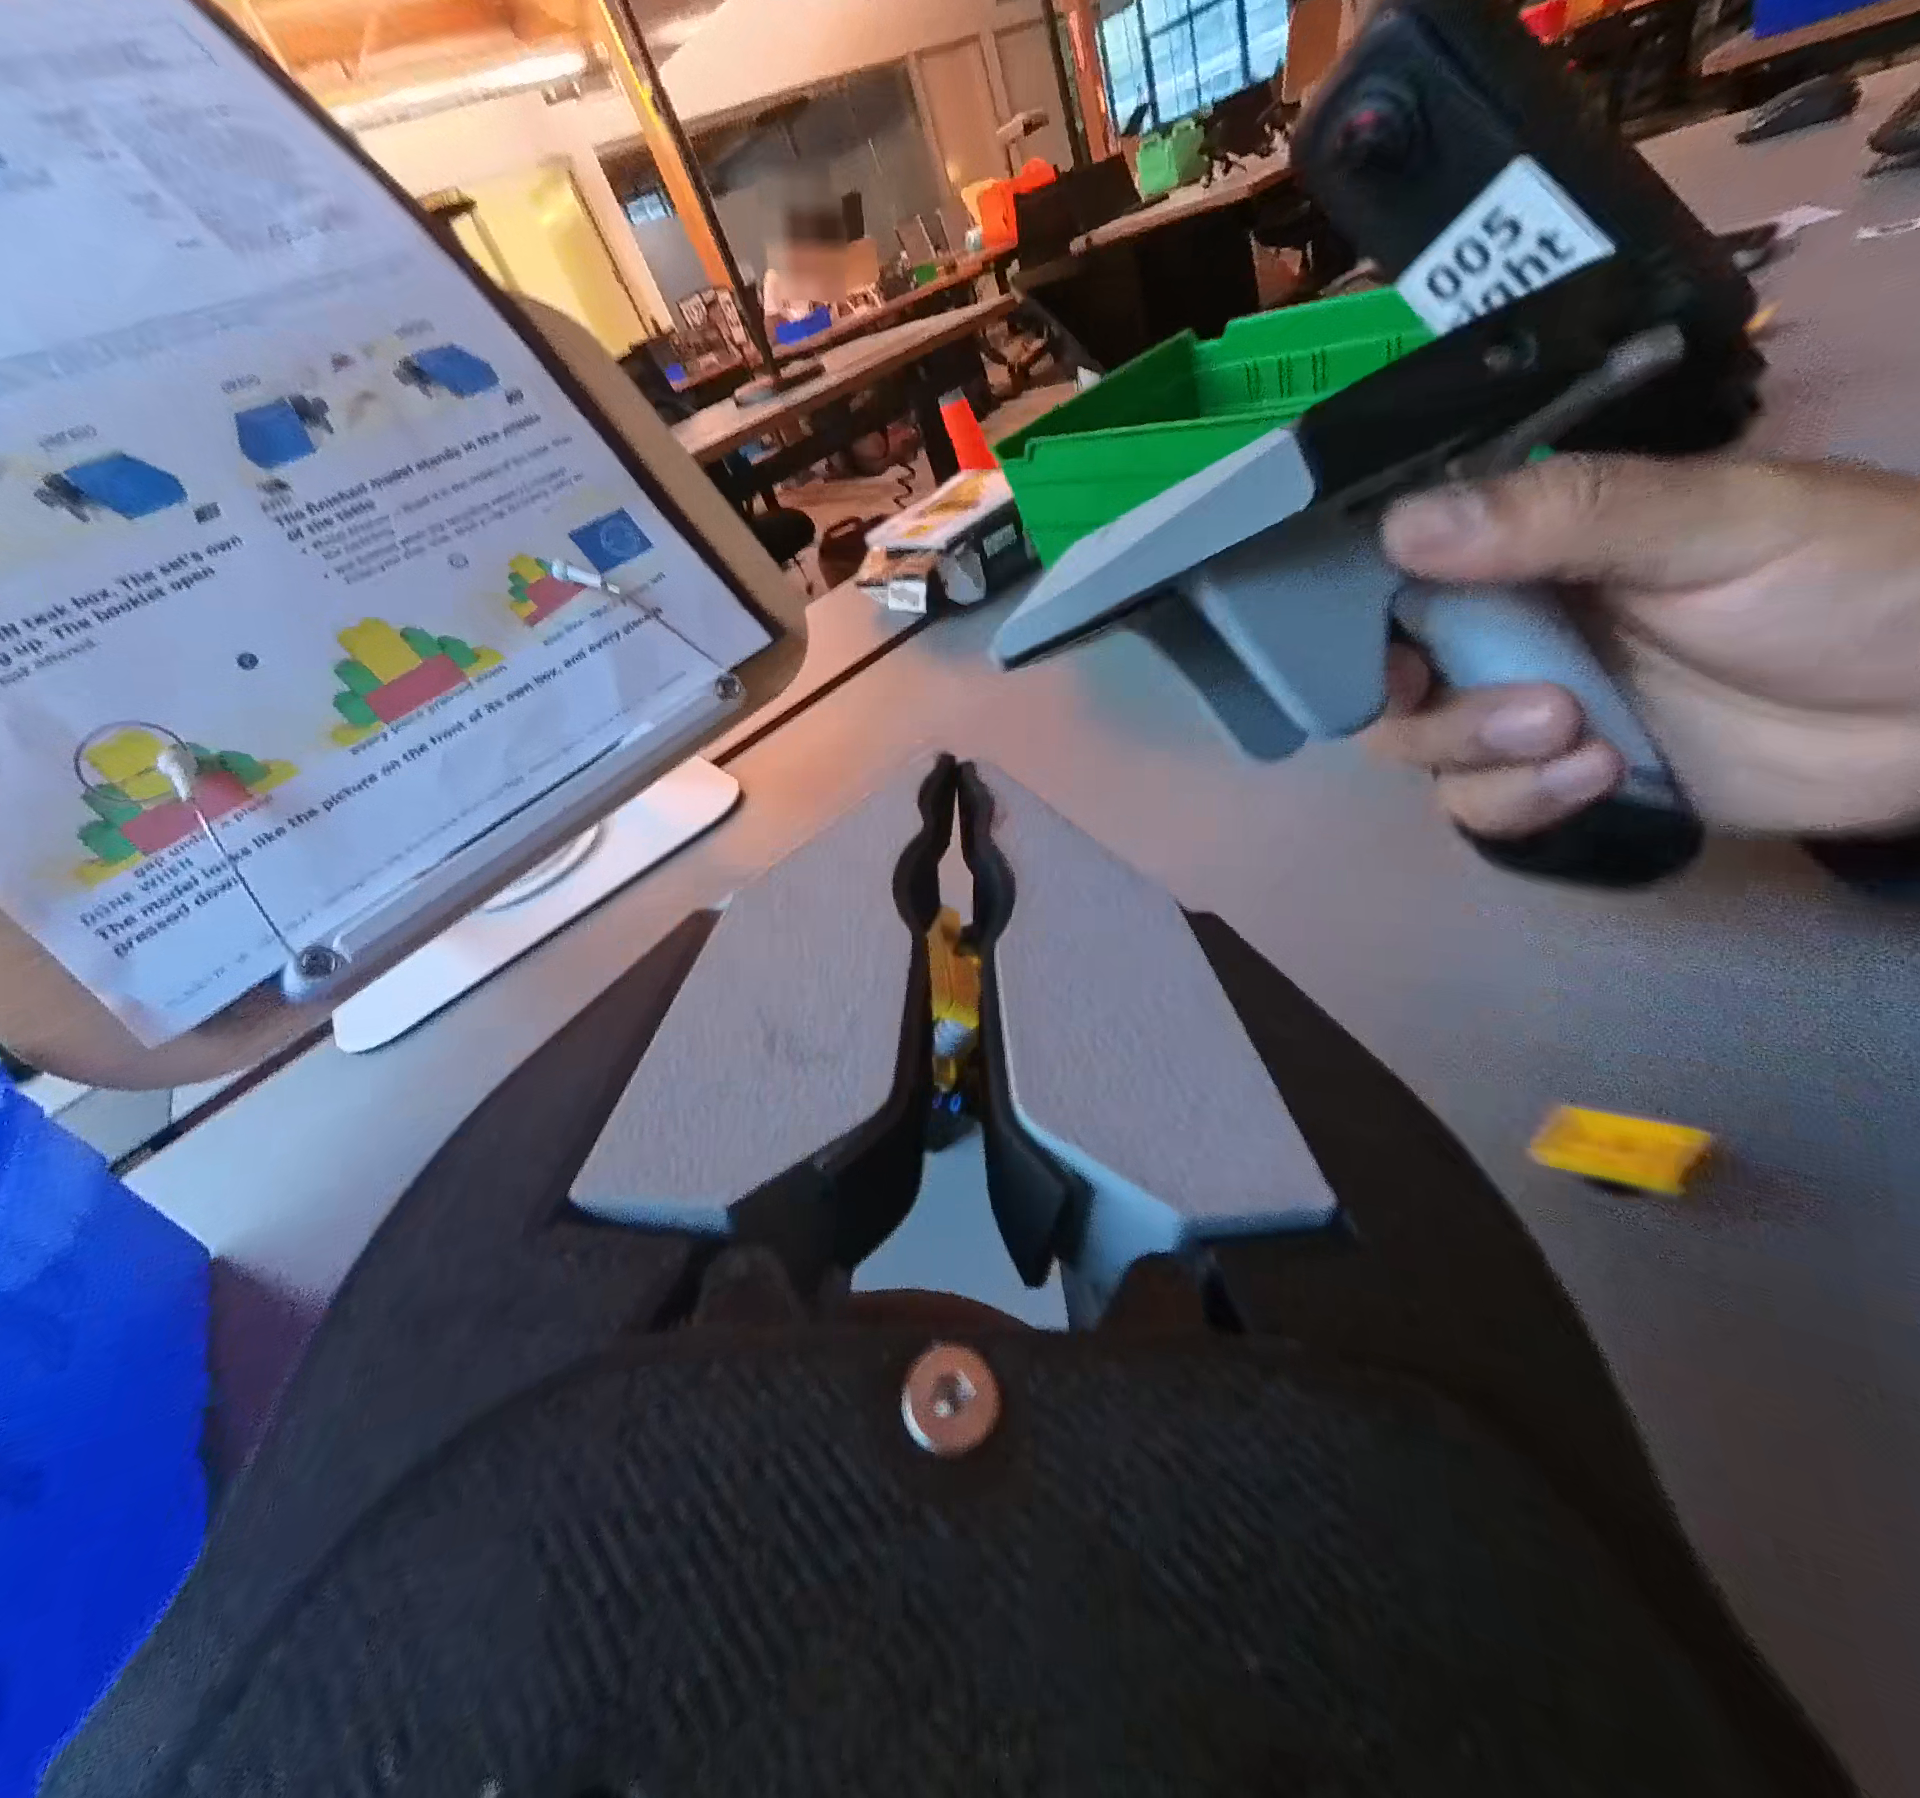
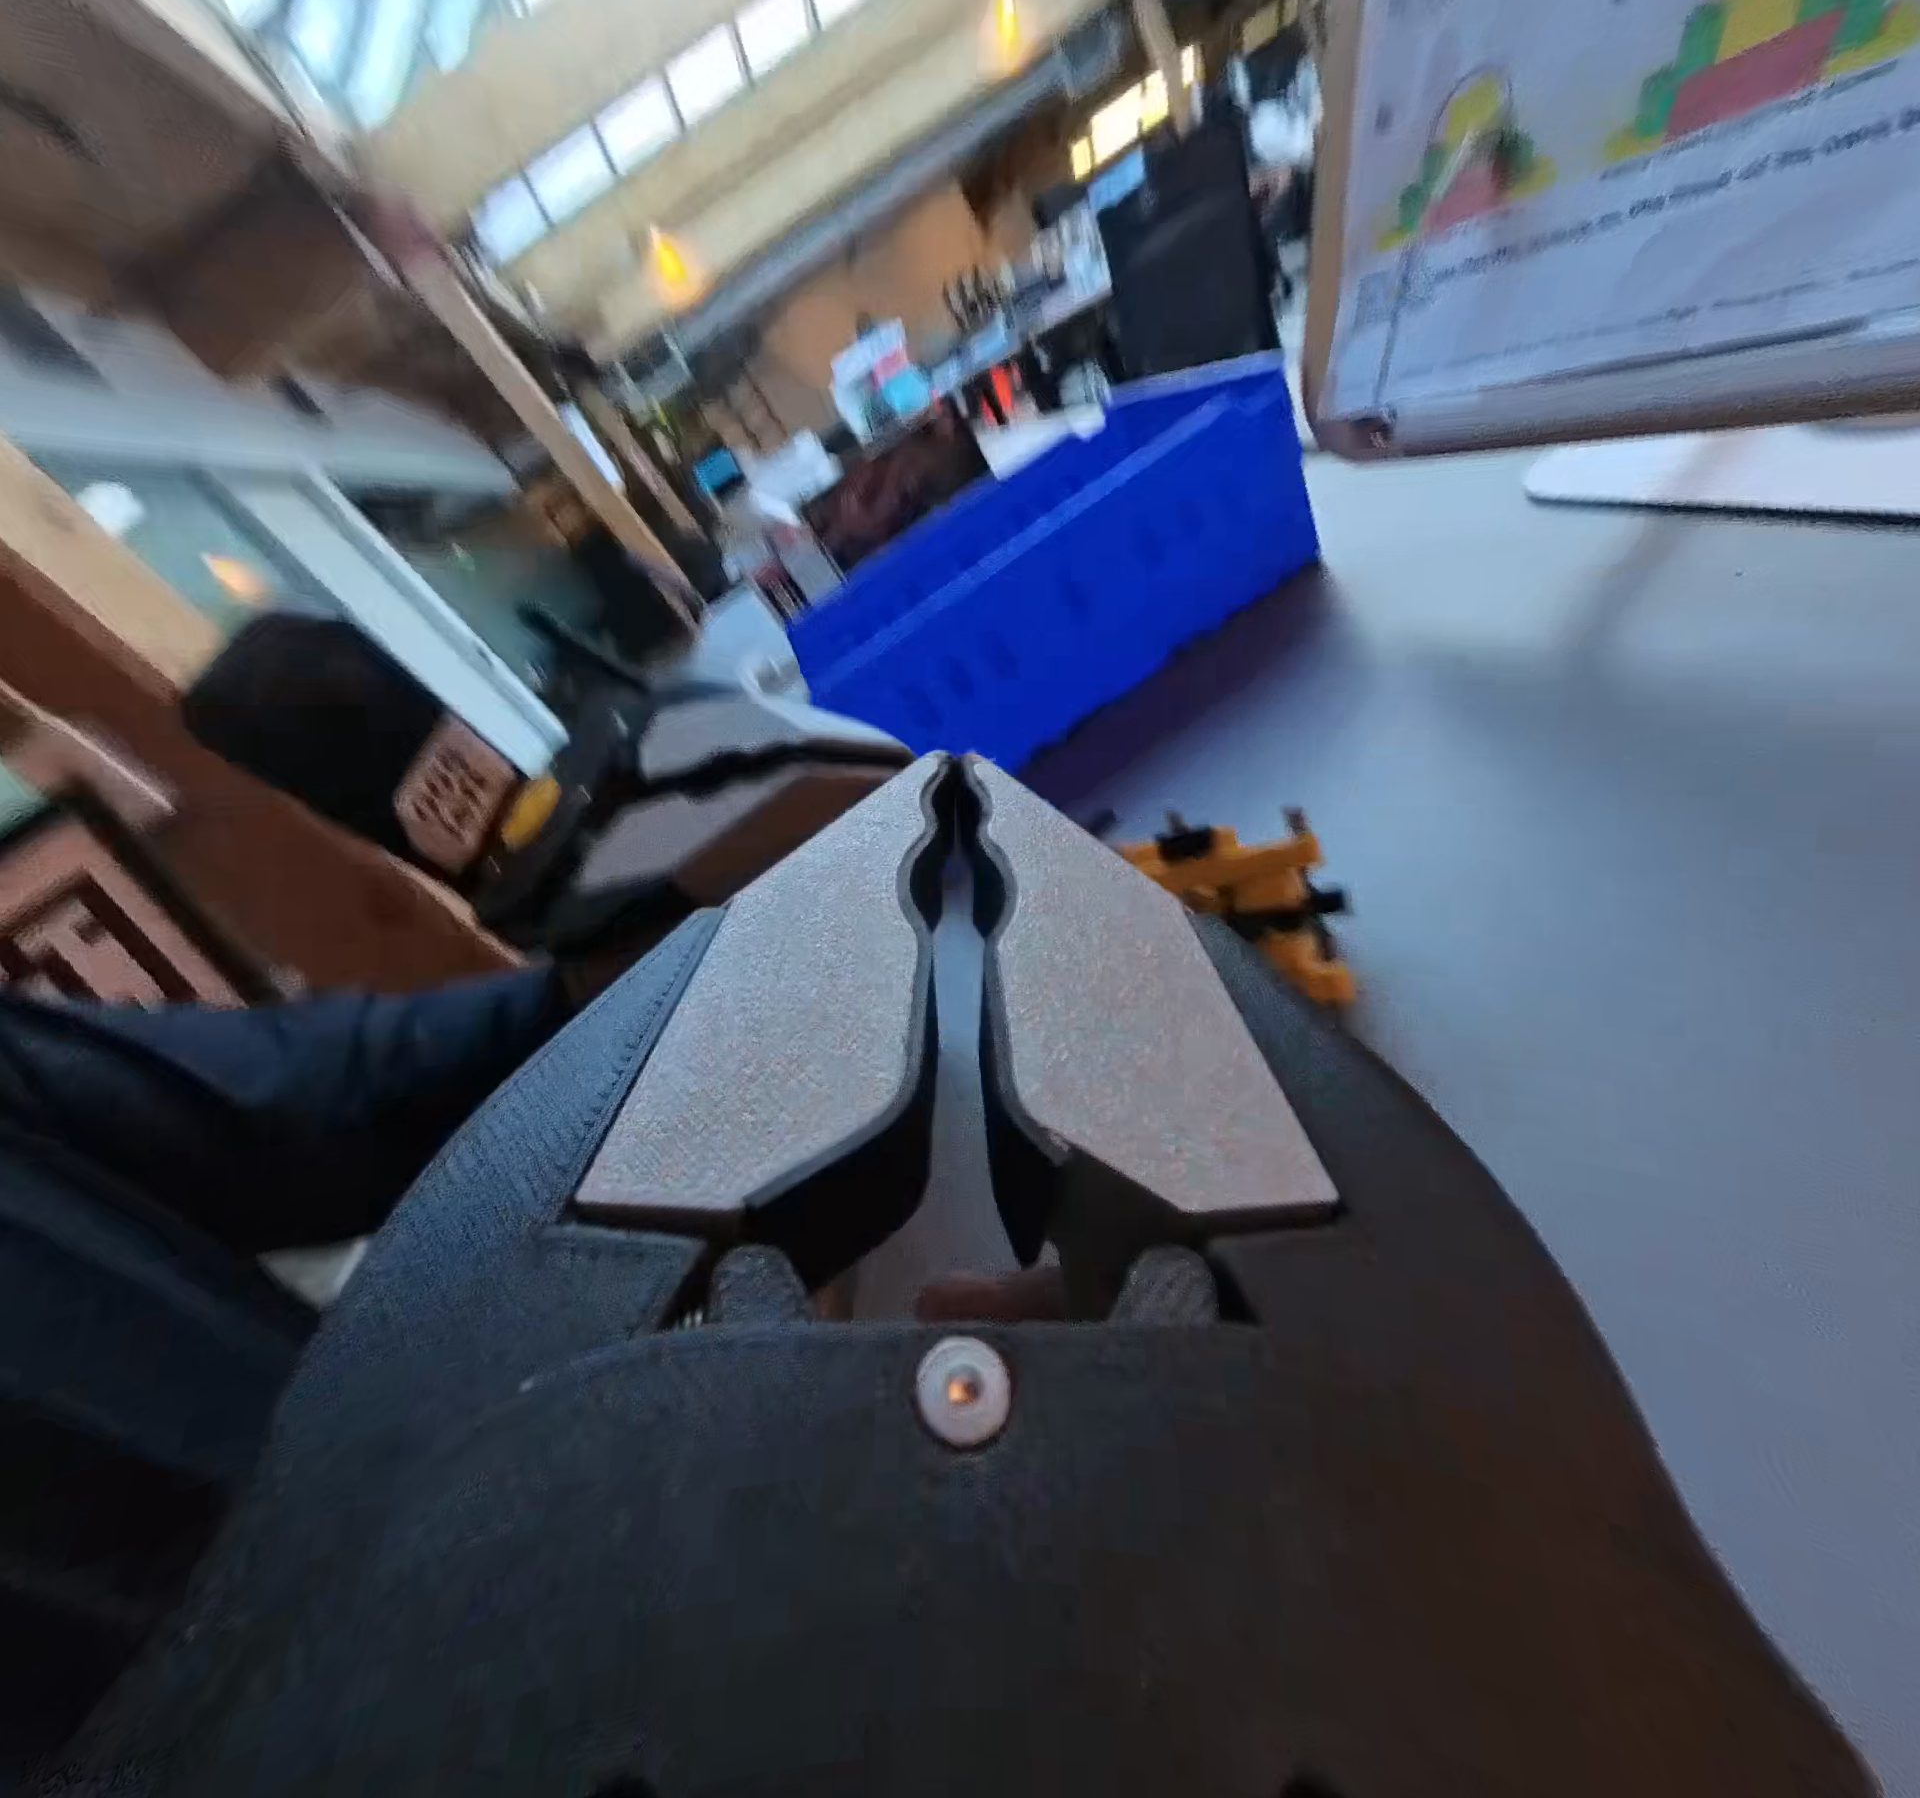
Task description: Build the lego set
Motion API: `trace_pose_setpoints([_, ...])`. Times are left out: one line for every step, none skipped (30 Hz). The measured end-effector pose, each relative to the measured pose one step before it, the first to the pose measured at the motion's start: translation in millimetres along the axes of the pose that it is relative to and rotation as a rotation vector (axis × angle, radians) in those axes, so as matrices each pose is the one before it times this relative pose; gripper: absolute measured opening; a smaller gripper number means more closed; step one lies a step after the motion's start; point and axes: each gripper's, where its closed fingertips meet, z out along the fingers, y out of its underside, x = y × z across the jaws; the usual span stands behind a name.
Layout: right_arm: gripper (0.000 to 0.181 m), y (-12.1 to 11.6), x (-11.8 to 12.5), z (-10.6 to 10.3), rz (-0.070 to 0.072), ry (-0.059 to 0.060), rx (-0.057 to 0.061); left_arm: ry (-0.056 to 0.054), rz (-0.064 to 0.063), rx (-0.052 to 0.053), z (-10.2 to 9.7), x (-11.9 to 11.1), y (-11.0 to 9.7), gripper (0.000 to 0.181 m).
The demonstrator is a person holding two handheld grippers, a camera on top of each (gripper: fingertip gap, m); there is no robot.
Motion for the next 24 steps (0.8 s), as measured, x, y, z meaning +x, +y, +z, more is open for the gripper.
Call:
trace_pose_setpoints([0.0, 4.84, 7.12, -4.97, -0.0293, 0.0143, -0.0759, 0.0105, -0.0101, -0.0199, -1.02, -2.11, 3.74, 0.0])
trace_pose_setpoints([0.002, 4.8, -1.36, -5.12, -0.0382, -0.0156, -0.0589, 0.0359, 0.0013, -0.0302, -0.68, 2.63, 6.46, 0.0])
trace_pose_setpoints([0.004, 7.31, -13.42, -4.37, -0.0527, -0.065, -0.0613, 0.0238, 0.0096, -0.0469, -0.42, 1.63, 8.92, 0.0])
trace_pose_setpoints([0.009, 14.86, -17.31, -3.39, -0.051, -0.0719, -0.1061, -0.0116, 0.0165, -0.0252, -0.1, -2.75, 5.49, 0.0])
trace_pose_setpoints([0.025, 20.58, -17.66, -3.12, -0.0525, -0.0576, -0.1307, -0.018, 0.0237, -0.001, -0.08, -3.03, 1.3, 0.0])
trace_pose_setpoints([0.041, 21.72, -18.62, -1.96, -0.0613, -0.0402, -0.1161, -0.0147, 0.0165, 0.0007, 0.3, -2.19, 0.84, 0.0])
trace_pose_setpoints([0.046, 19.35, -16.86, 0.18, -0.0626, -0.0042, -0.0855, 0.0009, 0.0064, -0.0087, 0.68, 0.35, 1.65, 0.0])
trace_pose_setpoints([0.05, 17.8, -17.71, 2.21, -0.0587, 0.0081, -0.0694, 0.0102, 0.0001, -0.0086, 0.54, 2.19, 1.08, 0.0])
trace_pose_setpoints([0.055, 17.44, -23.16, 4.39, -0.0527, -0.0179, -0.069, 0.007, 0.0007, 0.0013, -0.09, 2.31, -1.03, 0.0])
trace_pose_setpoints([0.059, 16.06, -22.21, 6.54, -0.0468, -0.0152, -0.0688, 0.002, 0.0076, 0.0096, -0.6, 1.88, -2.37, 0.0])
trace_pose_setpoints([0.06, 16.31, -13.12, 7.63, -0.0419, 0.0282, -0.0758, 0.0001, 0.014, 0.0069, -0.69, 1.71, -2.05, 0.0])
trace_pose_setpoints([0.064, 17.43, -6.29, 6.67, -0.0399, 0.0507, -0.0872, -0.0037, 0.0134, 0.0011, -0.35, 1.11, -1.19, 0.0])
trace_pose_setpoints([0.065, 13.21, -1.51, 4.61, -0.0313, 0.0555, -0.0663, 0.0005, 0.0086, 0.0036, -0.1, 1.62, -1.28, 0.0])
trace_pose_setpoints([0.048, -0.81, 0.68, -0.03, 0.0062, 0.0349, 0.018, 0.0069, 0.0015, 0.0025, 0.35, 2.49, -0.7, 0.0])
trace_pose_setpoints([0.027, -7.73, 0.11, -2.59, 0.0318, -0.0023, 0.0591, 0.0081, -0.0003, -0.0033, 0.75, 2.47, 0.43, 0.0])
trace_pose_setpoints([0.02, -4.75, 0.17, -1.49, 0.0277, -0.0136, 0.0374, 0.0047, 0.0048, -0.0046, 1.06, 1.92, 0.94, 0.0])
trace_pose_setpoints([0.013, 0.4, 3.52, 0.15, 0.0138, 0.006, 0.0052, 0.0021, 0.0108, -0.0055, 0.98, 1.51, 1.44, 0.0])
trace_pose_setpoints([0.003, 4.88, 4.22, 1.79, -0.0022, 0.0144, -0.0211, 0.0004, 0.0131, -0.0067, 0.82, 1.03, 1.65, 0.0])
trace_pose_setpoints([0.002, 2.56, 0.98, 2.05, -0.008, -0.0025, -0.0051, 0.0084, 0.0129, -0.0068, 0.74, 1.99, 1.74, 0.0])
trace_pose_setpoints([0.002, -0.52, 0.2, 1.23, -0.0002, -0.0119, 0.0117, 0.0214, 0.0119, -0.0035, 0.42, 3.75, 1.12, 0.0])
trace_pose_setpoints([0.001, -0.46, 3.5, 0.47, 0.0158, -0.0017, 0.0089, 0.0396, 0.0156, 0.0031, 0.42, 6.81, 0.04, 0.0])
trace_pose_setpoints([0.0, 0.01, 8.12, 0.02, 0.0265, 0.0147, 0.0048, 0.0422, 0.0205, 0.0049, 0.32, 7.79, -0.54, 0.001])
trace_pose_setpoints([0.0, 0.78, 12.18, 0.31, 0.0261, 0.0306, 0.0014, 0.0167, 0.0218, 0.0071, 0.31, 4.79, -1.19, 0.002])
trace_pose_setpoints([0.0, 0.43, 12.23, 1.13, 0.0242, 0.0252, 0.0032, 0.025, 0.0289, 0.0104, 0.36, 6.72, -1.76, 0.002])
